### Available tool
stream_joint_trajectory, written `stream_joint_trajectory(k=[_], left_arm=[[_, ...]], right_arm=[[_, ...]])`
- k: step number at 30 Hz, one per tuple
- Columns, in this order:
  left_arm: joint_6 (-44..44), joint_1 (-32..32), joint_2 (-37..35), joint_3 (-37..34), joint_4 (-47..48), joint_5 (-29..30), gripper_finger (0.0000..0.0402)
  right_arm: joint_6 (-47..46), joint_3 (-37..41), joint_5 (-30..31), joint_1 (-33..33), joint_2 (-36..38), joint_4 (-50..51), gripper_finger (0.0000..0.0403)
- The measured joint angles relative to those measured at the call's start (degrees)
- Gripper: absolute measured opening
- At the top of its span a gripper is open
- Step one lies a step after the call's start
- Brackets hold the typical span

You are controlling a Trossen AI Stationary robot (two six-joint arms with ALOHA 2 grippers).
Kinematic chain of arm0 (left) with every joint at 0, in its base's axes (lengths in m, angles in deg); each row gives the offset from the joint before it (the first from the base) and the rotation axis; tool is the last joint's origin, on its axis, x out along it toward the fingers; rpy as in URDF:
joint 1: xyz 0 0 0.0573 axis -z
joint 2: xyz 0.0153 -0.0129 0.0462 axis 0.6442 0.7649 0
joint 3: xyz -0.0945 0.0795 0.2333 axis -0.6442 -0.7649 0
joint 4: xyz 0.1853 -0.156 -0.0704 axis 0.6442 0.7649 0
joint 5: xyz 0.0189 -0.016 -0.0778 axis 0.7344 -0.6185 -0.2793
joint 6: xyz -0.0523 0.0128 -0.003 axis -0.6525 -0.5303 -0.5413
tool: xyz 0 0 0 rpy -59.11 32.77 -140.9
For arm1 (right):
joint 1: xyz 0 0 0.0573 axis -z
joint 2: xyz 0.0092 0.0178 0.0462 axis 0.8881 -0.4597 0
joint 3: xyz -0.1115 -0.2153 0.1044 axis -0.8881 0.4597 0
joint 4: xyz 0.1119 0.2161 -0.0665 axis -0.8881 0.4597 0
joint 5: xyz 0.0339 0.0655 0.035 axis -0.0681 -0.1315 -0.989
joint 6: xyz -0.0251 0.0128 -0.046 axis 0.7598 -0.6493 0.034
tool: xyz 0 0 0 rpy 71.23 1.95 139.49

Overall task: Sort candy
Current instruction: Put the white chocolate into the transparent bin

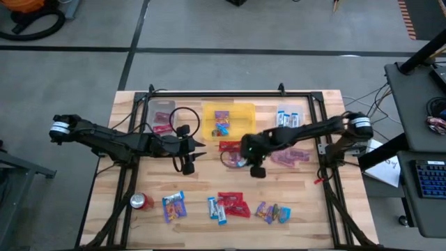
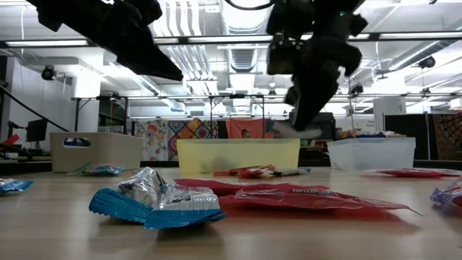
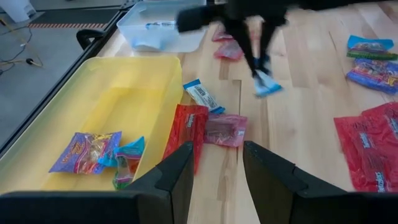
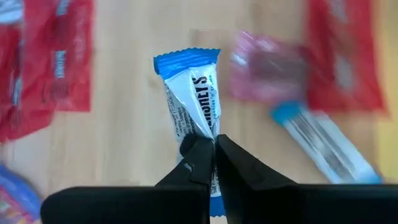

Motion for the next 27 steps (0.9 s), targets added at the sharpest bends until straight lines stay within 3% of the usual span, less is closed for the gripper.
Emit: stream_joint_trajectory(k=[4,10,17,22,27], left_arm=[[1.0,0.0,0.0,0.0,-1.2,0.0,0.0122],[2.4,0.0,0.0,0.0,-3.1,0.0,0.0122],[2.8,0.0,0.0,0.0,-3.4,0.0,0.0122],[2.8,0.0,0.0,0.0,-3.5,0.0,0.0122],[2.8,0.0,0.0,0.0,-3.6,0.0,0.0122]], right_arm=[[-8.7,0.0,4.1,3.2,7.1,7.0,0.0011],[-20.5,0.3,16.6,10.7,14.6,18.6,0.0010],[-30.3,1.2,30.9,22.2,17.3,32.5,0.0009],[-31.5,5.9,32.8,30.0,16.2,29.6,0.0009],[-34.7,10.5,32.9,33.8,14.3,23.1,0.0009]])
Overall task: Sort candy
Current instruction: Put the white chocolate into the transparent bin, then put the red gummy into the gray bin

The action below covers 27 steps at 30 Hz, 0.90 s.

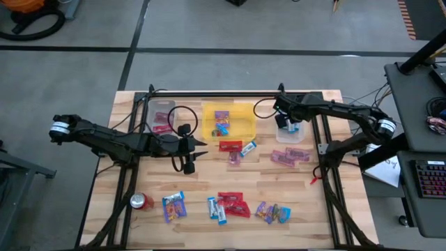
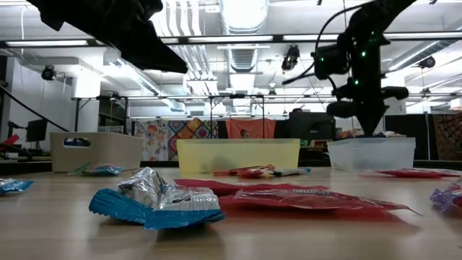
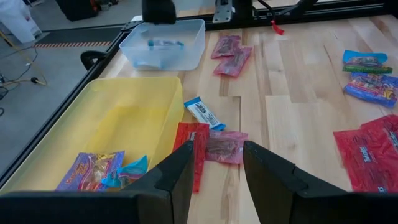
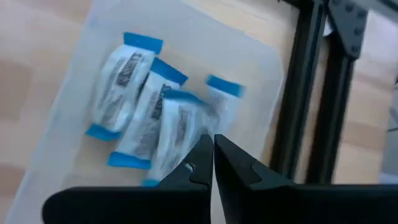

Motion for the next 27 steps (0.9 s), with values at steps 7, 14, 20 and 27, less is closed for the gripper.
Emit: stream_joint_trajectory(k=[7,14,20,27], left_arm=[[0.0,0.0,0.0,0.0,0.1,0.0,0.0122],[-2.1,0.0,0.0,0.0,2.2,0.0,0.0122],[-6.3,0.1,0.0,0.0,5.6,-3.5,0.0122],[-11.1,0.5,0.0,0.0,8.3,-6.6,0.0122]], right_arm=[[-0.7,1.6,0.0,0.0,-1.2,-3.7,0.0009],[1.8,0.8,-0.6,-2.2,1.1,-3.9,0.0009],[2.9,-1.0,-2.0,-8.1,4.3,-4.1,0.0009],[2.9,-2.7,-2.0,-17.8,6.8,-6.1,0.0009]])
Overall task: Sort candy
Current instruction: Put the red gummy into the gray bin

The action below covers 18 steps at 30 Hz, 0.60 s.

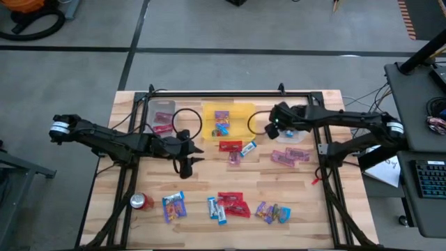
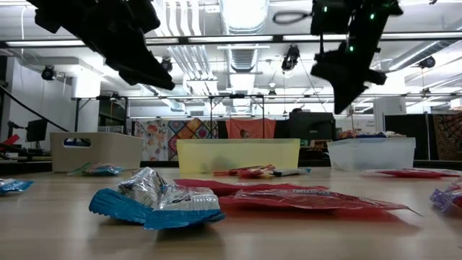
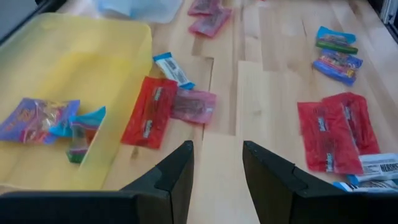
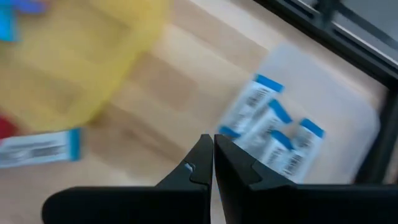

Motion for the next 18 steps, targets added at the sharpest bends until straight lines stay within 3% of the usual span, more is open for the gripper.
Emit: stream_joint_trajectory(k=[12,18], left_arm=[[-0.6,4.0,1.2,0.0,-0.4,-3.6,0.0122],[0.7,6.0,4.5,0.0,-5.9,-5.9,0.0123]], right_arm=[[4.3,-1.9,0.0,-17.8,-0.1,-6.3,0.0009],[7.5,-1.3,0.0,-25.7,-0.1,-11.9,0.0009]])
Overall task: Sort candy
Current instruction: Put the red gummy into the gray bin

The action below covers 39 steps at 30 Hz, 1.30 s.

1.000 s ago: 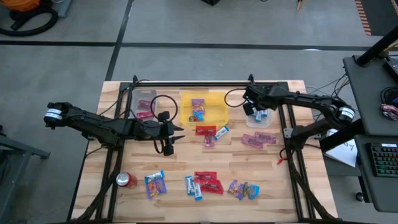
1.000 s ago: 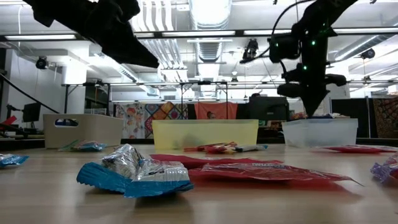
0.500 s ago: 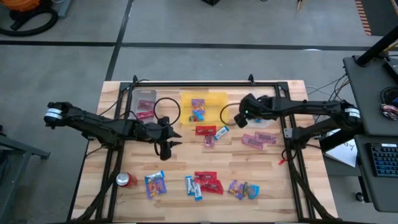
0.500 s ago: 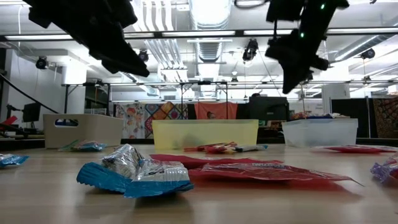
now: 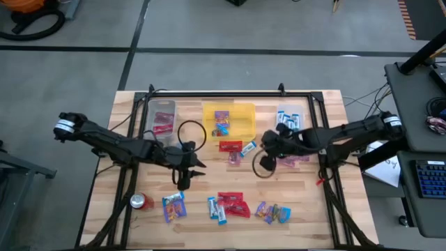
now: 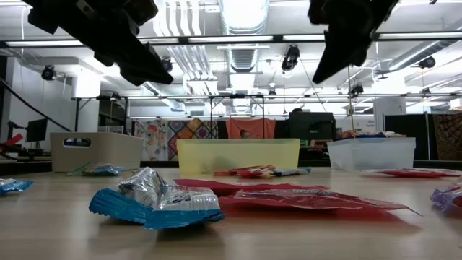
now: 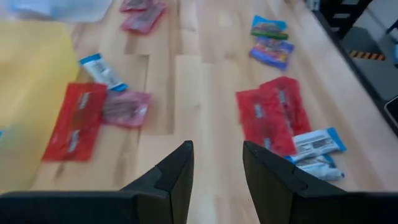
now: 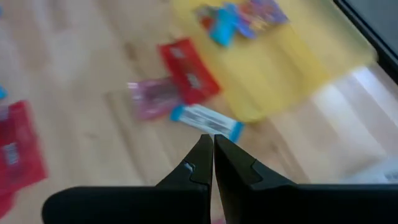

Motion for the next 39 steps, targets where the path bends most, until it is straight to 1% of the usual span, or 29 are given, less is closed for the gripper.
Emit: stream_joint_trajectory(k=[5,12,16,19,25,29,34,39], left_arm=[[0.5,0.9,3.6,0.0,-4.6,-0.1,0.0123],[0.5,1.9,8.6,0.0,-11.6,-0.1,0.0121],[0.5,2.9,11.7,0.0,-15.0,0.2,0.0108],[0.5,3.6,14.1,0.0,-17.6,0.3,0.0088],[-0.5,4.0,19.7,0.1,-23.1,0.4,0.0035],[-0.6,4.1,23.2,0.2,-25.3,0.0,0.0005],[0.0,4.7,27.9,2.0,-26.1,-4.3,0.0006],[2.1,5.4,32.6,4.8,-25.9,-5.3,0.0001]], right_arm=[[4.5,2.2,0.0,-6.1,0.0,-7.7,0.0009],[4.9,7.2,0.4,-12.8,-0.1,-18.1,0.0009],[4.5,10.5,0.4,-15.6,-0.8,-23.8,0.0009],[4.5,12.1,0.4,-17.4,-2.5,-28.2,0.0009],[4.8,12.6,0.4,-19.6,-8.1,-33.9,0.0009],[5.1,12.5,0.4,-19.7,-12.8,-38.1,0.0009],[5.6,12.5,0.3,-19.7,-19.2,-44.6,0.0009],[5.5,12.5,-0.9,-19.7,-24.8,-52.8,0.0009]])
